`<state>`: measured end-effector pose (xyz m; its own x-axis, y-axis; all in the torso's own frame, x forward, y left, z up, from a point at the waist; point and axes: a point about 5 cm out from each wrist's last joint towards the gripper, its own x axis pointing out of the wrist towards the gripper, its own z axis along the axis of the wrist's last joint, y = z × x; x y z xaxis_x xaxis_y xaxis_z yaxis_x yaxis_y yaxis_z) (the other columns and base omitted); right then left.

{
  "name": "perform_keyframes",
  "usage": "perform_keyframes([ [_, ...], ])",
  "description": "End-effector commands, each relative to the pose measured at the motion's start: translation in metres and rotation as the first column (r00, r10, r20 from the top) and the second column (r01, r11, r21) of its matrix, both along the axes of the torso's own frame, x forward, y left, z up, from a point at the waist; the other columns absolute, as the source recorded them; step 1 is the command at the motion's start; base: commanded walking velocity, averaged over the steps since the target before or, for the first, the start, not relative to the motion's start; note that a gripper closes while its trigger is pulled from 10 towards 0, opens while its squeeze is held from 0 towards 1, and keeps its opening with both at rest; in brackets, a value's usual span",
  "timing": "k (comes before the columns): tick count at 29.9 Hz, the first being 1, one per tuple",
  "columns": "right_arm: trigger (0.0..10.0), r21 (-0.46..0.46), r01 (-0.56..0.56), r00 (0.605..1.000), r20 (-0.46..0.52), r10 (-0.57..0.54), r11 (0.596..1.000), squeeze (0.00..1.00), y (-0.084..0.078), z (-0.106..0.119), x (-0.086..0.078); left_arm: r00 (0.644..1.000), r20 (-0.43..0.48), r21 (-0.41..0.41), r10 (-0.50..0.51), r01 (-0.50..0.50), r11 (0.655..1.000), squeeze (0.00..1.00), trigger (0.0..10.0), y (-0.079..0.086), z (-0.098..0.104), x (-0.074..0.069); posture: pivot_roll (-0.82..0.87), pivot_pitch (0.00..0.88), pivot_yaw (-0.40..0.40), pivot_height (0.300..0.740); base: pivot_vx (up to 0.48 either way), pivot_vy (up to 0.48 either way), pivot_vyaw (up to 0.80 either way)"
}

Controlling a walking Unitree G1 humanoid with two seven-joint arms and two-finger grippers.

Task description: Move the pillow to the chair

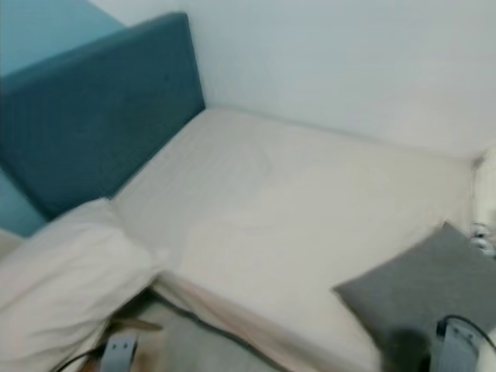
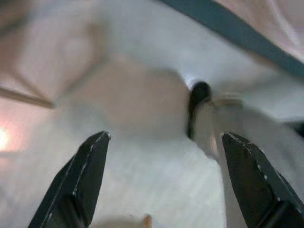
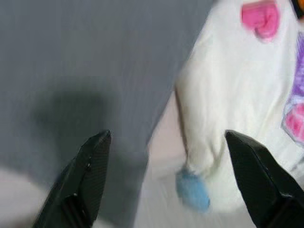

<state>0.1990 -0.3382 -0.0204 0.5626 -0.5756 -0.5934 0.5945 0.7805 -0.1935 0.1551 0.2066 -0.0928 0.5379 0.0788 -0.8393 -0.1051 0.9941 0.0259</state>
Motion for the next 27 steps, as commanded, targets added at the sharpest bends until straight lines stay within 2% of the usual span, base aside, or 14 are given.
perform_keyframes([
  [1,10.0,0.026,0.031,0.999,-0.035,-0.030,0.999,0.00,-0.002,-0.009,-0.016,1.000,-0.016,-0.003,-0.006,0.006,1.000,0.00,10.0,-0.001,-0.002,-0.003,-0.02,0.099,0.004,0.740,0.000,-0.480,0.00],
  [4,10.0,0.095,-0.049,0.976,0.216,0.027,0.994,0.00,-0.006,0.020,0.021,0.999,-0.024,-0.006,-0.021,0.020,1.000,0.00,10.0,-0.002,-0.003,-0.005,-0.04,0.103,0.007,0.740,0.000,-0.442,0.00],
  [5,10.0,0.095,-0.049,0.976,0.216,0.027,0.994,0.00,-0.006,0.020,0.021,0.999,-0.024,-0.006,-0.021,0.020,1.000,0.00,10.0,-0.002,-0.003,-0.005,-0.04,0.103,0.007,0.740,0.000,-0.368,0.00],
  [6,10.0,0.093,-0.064,0.965,0.260,0.038,0.994,0.00,-0.008,0.028,0.029,0.999,-0.027,-0.004,-0.025,0.025,1.000,0.00,10.0,-0.003,-0.003,-0.005,-0.04,0.102,0.003,0.740,0.000,-0.364,0.00],
  [7,10.0,0.085,-0.064,0.964,0.264,0.040,0.994,0.00,-0.011,0.032,0.032,0.999,-0.029,-0.003,-0.027,0.027,1.000,0.00,10.0,-0.003,-0.003,-0.006,-0.04,0.102,0.003,0.740,0.000,-0.364,0.00],
  [11,10.0,0.082,-0.021,0.975,0.222,0.002,0.996,0.00,-0.019,0.034,0.028,0.999,-0.035,0.005,-0.019,0.020,1.000,0.00,10.0,-0.002,-0.003,-0.006,-0.05,0.097,-0.001,0.740,0.000,-0.091,0.00],
  [13,10.0,0.154,-0.007,0.970,0.243,-0.031,0.988,0.00,-0.016,0.029,0.026,0.999,-0.040,0.013,-0.025,0.025,1.000,0.00,10.0,-0.003,-0.003,-0.006,-0.05,0.096,0.000,0.740,0.000,0.000,0.00],
  [15,10.0,0.249,-0.027,0.956,0.290,-0.048,0.968,0.00,-0.008,0.025,0.028,0.999,-0.043,0.015,-0.031,0.032,0.999,0.00,10.0,-0.004,-0.003,-0.006,-0.05,0.096,0.005,0.730,0.000,0.000,0.00],
  [16,10.0,0.249,-0.027,0.956,0.290,-0.048,0.968,0.00,-0.008,0.025,0.028,0.999,-0.043,0.015,-0.031,0.032,0.999,0.00,10.0,-0.004,-0.003,-0.006,-0.05,0.096,0.005,0.730,0.000,0.000,0.00],
  [18,10.0,0.334,-0.099,0.940,0.340,-0.022,0.937,0.00,0.005,0.021,0.033,0.998,-0.043,0.016,-0.035,0.036,0.999,0.00,10.0,-0.004,-0.003,-0.006,-0.05,0.098,0.005,0.720,0.000,0.000,0.00],
  [20,10.0,0.356,-0.128,0.935,0.355,-0.007,0.926,0.00,0.009,0.020,0.034,0.998,-0.042,0.017,-0.037,0.037,0.999,0.00,10.0,-0.004,-0.003,-0.006,-0.05,0.098,0.005,0.715,0.000,0.000,0.00],
  [21,10.0,0.401,-0.149,0.934,0.357,-0.004,0.904,0.00,0.016,0.014,0.032,0.999,-0.038,0.025,-0.031,0.032,0.999,0.00,10.0,-0.002,-0.003,-0.005,-0.05,0.101,0.004,0.705,0.000,0.000,0.00],
  [27,10.0,0.474,-0.112,0.937,0.342,-0.066,0.874,0.00,0.022,0.002,0.020,1.000,-0.029,0.051,-0.009,0.010,0.999,0.00,10.0,0.004,-0.001,-0.004,-0.05,0.109,0.006,0.680,0.000,0.000,0.00],
])
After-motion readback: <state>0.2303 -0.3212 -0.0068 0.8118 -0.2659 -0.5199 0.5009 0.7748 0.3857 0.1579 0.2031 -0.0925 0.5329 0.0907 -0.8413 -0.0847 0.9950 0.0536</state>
